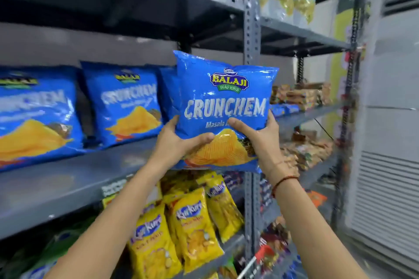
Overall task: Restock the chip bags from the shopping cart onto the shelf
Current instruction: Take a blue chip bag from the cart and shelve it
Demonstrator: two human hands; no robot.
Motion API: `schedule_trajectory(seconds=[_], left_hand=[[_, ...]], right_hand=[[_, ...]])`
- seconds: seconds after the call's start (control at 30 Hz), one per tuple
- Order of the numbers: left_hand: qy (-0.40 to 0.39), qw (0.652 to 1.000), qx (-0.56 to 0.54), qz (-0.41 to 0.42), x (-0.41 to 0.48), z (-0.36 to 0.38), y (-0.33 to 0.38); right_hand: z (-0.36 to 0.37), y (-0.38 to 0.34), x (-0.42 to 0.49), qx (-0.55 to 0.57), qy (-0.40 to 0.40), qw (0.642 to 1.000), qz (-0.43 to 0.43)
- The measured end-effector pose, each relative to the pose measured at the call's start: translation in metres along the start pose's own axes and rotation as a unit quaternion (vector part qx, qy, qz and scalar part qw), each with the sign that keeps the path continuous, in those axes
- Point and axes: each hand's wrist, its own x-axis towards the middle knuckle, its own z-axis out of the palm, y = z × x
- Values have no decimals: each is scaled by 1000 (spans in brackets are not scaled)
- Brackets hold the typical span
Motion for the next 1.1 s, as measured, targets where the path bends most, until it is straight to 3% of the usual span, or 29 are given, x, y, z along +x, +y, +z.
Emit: schedule_trajectory(seconds=[0.4, 0.87, 0.97, 1.1], left_hand=[[135, 990, 19, -42, 24, -126, -5], [175, 969, 101, -143, 36, -144, -38], [236, 947, 190, -103, 29, -134, -32], [295, 921, 253, 33, 9, -107, -18]], right_hand=[[152, 22, 46, 5, -145, 989, -12], [187, 66, 60, -55, -171, 983, 36], [179, 65, 52, -70, -159, 984, 29], [153, 60, 34, -79, -114, 990, 7]])
